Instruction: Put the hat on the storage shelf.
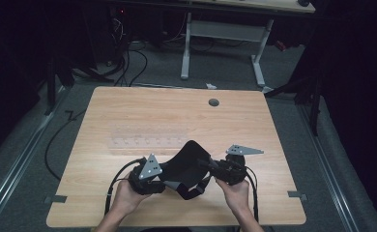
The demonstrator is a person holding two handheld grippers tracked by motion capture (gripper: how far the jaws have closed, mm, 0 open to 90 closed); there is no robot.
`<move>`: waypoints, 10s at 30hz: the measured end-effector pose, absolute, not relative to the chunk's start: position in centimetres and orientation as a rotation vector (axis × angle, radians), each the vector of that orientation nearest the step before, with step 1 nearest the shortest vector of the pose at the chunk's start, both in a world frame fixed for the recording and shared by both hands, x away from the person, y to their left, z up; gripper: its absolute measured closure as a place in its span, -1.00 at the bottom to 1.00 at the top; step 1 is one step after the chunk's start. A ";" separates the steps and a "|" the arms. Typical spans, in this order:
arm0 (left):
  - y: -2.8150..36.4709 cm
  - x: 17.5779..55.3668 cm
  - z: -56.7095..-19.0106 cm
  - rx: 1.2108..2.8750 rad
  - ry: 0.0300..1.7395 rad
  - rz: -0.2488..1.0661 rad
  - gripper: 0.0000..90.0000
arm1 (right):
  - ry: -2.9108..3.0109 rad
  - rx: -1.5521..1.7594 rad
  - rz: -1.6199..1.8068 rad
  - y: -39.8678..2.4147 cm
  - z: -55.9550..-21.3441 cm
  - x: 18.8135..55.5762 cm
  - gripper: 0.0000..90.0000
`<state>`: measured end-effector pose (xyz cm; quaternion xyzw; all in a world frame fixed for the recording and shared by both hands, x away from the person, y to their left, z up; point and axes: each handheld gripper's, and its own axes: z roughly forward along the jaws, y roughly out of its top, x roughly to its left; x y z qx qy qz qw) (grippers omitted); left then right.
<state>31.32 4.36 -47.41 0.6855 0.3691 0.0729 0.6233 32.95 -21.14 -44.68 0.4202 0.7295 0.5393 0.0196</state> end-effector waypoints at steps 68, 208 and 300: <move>10.2 32.2 -44.2 1.373 0.905 0.041 0.92 | 2.086 1.422 0.885 -26.5 -53.1 35.6 -0.10; 21.1 43.1 -44.1 1.162 1.110 0.476 0.93 | 2.090 1.417 0.884 -26.4 -53.1 35.5 -0.15; 20.9 38.1 -49.4 1.130 1.368 0.439 -0.12 | 2.089 1.419 0.883 -26.4 -53.1 35.5 -0.16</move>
